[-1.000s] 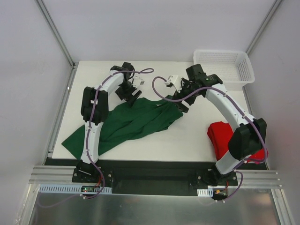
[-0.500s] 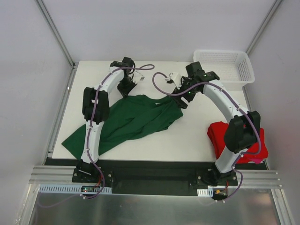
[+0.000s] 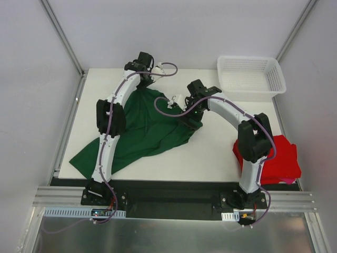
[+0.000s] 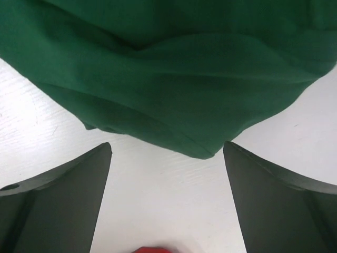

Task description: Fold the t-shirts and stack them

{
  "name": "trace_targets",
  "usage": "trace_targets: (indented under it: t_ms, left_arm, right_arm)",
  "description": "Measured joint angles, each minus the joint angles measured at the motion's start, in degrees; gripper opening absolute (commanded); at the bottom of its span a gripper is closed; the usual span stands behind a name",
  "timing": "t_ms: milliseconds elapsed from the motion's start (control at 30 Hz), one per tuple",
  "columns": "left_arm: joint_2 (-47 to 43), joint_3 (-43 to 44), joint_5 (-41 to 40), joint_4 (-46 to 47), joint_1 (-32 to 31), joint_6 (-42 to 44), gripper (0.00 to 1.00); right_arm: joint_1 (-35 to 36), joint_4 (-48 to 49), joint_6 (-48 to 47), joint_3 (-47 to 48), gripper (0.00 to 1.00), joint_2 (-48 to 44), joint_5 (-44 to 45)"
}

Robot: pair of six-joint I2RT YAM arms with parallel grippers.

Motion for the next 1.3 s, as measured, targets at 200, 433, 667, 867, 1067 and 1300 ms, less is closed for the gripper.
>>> trace_targets:
  t_ms: [200,433,667,867,1067,1300]
  left_arm:
    - [6.6,-0.2,-4.3,9.2,-1.9,9.4,0.00]
    - [7.2,-0.4,-8.7,19.9,-2.9,16.8,0.00]
    - [1.6,-9.6,-13.3,35.7,-2.8,24.7,0.99]
    - [1.3,-10.1,-18.5,50.3,-3.3,31.8,0.99]
    - [-5.3,-16.9,-22.4,49.7,-3.9,29.6,0.99]
    - [-29.1,-33.7,-17.9,25.6,-3.4,7.7,0.99]
  right_arm:
    - [0.3,3.1,-0.1,0.3,0.90,-0.9,-0.6]
    - [1.5,3.3,-1.2,-3.1,0.84,-0.9,0.7]
    - [1.9,1.6,-2.0,-3.1,0.75,0.8,2.8]
    - [2.2,2.2,-1.5,-2.3,0.69,2.6,2.7]
    - [2.6,7.9,0.7,-2.4,0.63,2.6,3.5]
    - [2.8,12.2,2.1,-2.2,0.53,3.3,4.9]
